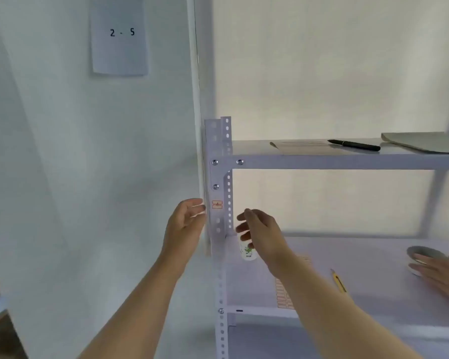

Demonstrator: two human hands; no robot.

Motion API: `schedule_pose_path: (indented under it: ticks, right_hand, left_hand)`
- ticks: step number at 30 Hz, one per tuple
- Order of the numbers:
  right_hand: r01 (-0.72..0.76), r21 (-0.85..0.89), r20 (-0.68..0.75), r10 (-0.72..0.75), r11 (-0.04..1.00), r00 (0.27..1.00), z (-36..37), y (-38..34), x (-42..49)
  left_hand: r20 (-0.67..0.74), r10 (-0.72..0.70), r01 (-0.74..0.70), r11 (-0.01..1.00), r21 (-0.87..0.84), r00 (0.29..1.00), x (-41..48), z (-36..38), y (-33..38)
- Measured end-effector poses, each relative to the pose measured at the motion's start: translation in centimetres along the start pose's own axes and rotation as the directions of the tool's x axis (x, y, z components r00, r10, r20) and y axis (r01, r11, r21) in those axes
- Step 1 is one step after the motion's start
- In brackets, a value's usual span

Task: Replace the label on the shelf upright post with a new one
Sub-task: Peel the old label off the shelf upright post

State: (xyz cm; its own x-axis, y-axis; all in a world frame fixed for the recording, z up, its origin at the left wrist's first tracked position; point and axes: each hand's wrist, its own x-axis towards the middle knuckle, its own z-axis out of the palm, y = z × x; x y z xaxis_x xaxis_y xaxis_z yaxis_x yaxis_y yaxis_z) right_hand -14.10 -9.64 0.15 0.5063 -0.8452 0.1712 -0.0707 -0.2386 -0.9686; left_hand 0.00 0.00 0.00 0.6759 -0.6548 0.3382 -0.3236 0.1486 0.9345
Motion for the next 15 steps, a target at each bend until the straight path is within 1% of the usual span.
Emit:
schedule_pose_path:
  ticks: [1,3,4,7,10,12,15]
  right_hand:
    - [-0.018,0.086,0.014,0.017,0.996,1.000,0.6,-0.1,0.4]
    - [-0.056,0.190,0.022,0.053,0.980,0.998,1.6,-0.6,1.0]
    - [-0.062,0.222,0.009,0.062,0.973,0.998,2.0,-0.9,1.3]
    - [-0.062,0.322,-0.033,0.077,0.945,0.996,3.1,-1.5,2.0]
    - [-0.030,0.345,-0.035,0.045,0.938,0.998,4.0,-2.0,2.2]
    - [0.001,0.342,-0.069,0.024,0.940,0.997,4.8,-1.9,2.3]
    - [0.036,0.366,-0.123,0.010,0.930,0.992,5.8,-1.7,2.3]
  left_hand:
    - [0.019,0.004,-0.004,1.000,-0.028,1.000,0.5,0.1,-0.1]
    - [0.069,-0.024,0.026,0.999,-0.024,0.997,1.3,0.1,-0.3]
    - [0.089,-0.049,0.052,0.998,-0.027,0.995,1.6,0.0,-0.2]
    - [0.148,-0.047,0.055,0.997,-0.047,0.988,2.8,-0.5,-0.4]
    - [0.218,-0.024,0.041,0.996,-0.075,0.976,3.9,-1.0,-0.7]
    - [0.245,-0.003,0.033,0.992,-0.118,0.969,4.7,-1.2,-1.3]
    - [0.323,-0.007,0.079,0.975,-0.209,0.946,5.7,-1.2,-2.1]
